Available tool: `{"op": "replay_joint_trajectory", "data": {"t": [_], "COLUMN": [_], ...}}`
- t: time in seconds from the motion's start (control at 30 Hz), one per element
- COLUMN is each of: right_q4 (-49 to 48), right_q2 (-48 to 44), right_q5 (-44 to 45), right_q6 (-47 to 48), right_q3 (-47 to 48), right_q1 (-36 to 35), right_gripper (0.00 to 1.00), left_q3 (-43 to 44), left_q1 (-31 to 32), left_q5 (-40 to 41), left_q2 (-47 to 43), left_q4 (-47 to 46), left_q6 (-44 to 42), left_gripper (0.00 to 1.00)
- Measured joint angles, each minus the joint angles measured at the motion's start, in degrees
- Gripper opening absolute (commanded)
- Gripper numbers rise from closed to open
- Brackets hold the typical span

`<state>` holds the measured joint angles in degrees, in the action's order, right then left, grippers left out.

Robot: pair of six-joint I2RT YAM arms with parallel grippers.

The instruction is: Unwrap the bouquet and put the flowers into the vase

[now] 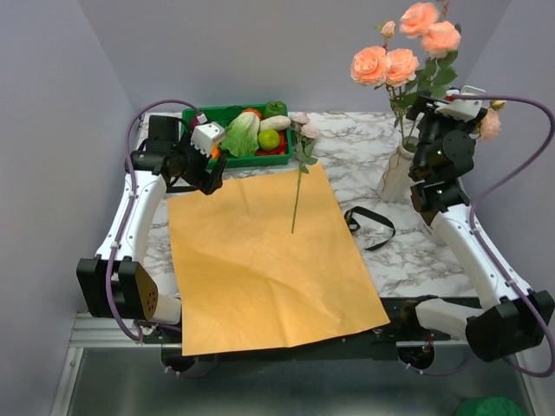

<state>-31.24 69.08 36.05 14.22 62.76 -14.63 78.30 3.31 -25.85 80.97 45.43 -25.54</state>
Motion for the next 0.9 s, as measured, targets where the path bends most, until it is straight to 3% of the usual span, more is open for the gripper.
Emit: {"op": "replay_joint_trajectory", "data": {"t": [0.17,0.33,0.47,0.67,0.77,0.9], "right_q4": [10.93,13.66,18.05,31.56,40.24,49.59], "right_q2": [-8.87,-17.16,-16.81,-5.07,6.56,21.18], "right_q5": [0.83,6.62,11.89,12.66,11.04,9.31], "right_q6": [-6.54,-6.86,-10.16,-22.86,-28.76,-34.45], "right_q3": [-0.72,-7.43,-9.86,-7.19,-0.44,10.80], "right_q1": [-3.32,-20.74,-30.29,-34.25,-34.86,-34.97], "right_gripper": [0.91,0.91,0.91,0.90,0.98,1.00], "left_q3": [-0.02,-0.02,-0.02,-1.14,-1.44,-1.44], "left_q1": [0.02,0.02,0.02,0.02,0.00,0.02], "left_q5": [-0.22,-0.52,-0.66,-0.66,-0.63,-0.59], "left_q2": [-1.14,-3.37,-4.46,-6.88,-7.37,-7.37], "left_q4": [0.63,0.76,0.96,1.05,1.03,1.07], "left_q6": [0.02,0.15,0.35,0.55,0.74,1.62], "left_gripper": [0.99,0.99,0.99,0.99,0.99,0.99]}}
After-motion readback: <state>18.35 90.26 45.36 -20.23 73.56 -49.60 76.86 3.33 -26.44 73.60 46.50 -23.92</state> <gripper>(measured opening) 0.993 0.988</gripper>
